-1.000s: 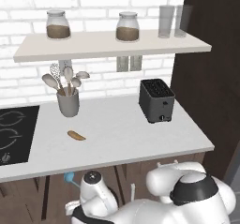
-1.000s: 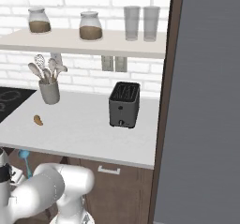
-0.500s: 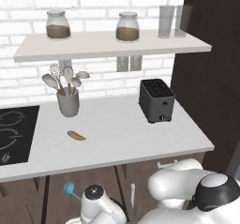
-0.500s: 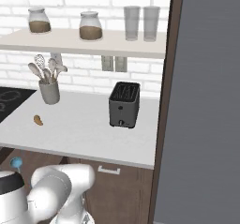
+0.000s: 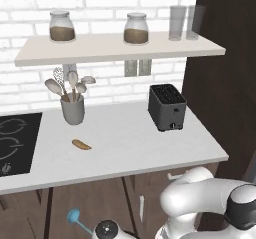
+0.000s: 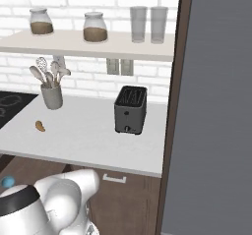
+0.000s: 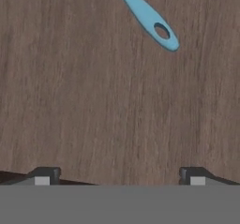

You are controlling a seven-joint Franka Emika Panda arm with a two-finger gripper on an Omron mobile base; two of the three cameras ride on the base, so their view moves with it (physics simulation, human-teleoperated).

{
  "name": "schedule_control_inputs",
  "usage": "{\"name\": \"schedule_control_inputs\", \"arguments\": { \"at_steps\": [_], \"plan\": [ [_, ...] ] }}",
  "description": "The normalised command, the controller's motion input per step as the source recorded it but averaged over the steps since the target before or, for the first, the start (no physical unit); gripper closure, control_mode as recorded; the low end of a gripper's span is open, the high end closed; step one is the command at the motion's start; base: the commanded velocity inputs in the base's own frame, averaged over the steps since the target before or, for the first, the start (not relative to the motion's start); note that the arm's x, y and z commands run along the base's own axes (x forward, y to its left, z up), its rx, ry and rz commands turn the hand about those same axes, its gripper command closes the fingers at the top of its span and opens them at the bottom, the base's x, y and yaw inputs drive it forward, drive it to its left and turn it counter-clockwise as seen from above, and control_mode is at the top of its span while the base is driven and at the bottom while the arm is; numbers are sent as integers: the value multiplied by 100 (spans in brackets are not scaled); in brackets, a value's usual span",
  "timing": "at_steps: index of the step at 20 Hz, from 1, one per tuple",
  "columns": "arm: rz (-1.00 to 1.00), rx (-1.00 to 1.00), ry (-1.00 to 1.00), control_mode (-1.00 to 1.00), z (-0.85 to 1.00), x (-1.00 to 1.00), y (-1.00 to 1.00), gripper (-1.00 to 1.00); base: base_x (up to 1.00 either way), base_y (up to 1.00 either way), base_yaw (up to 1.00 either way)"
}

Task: Pick the ladle from the drawer and place it on the counter.

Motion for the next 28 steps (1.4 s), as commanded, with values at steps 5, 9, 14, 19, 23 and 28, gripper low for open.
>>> {"name": "schedule_control_inputs", "arguments": {
  "at_steps": [5,9,14,19,23,28],
  "plan": [
    [0,0,0,-100,3,0,0,-100,0,0,0],
    [0,0,-2,-100,31,40,0,-100,0,0,0],
    [0,0,-6,-100,48,63,0,-100,0,0,0],
    [0,0,-13,-100,43,64,1,-100,0,0,0],
    [0,0,-20,-100,31,54,15,-100,0,0,0],
    [0,0,-10,-100,9,49,15,-100,0,0,0]
  ]
}}
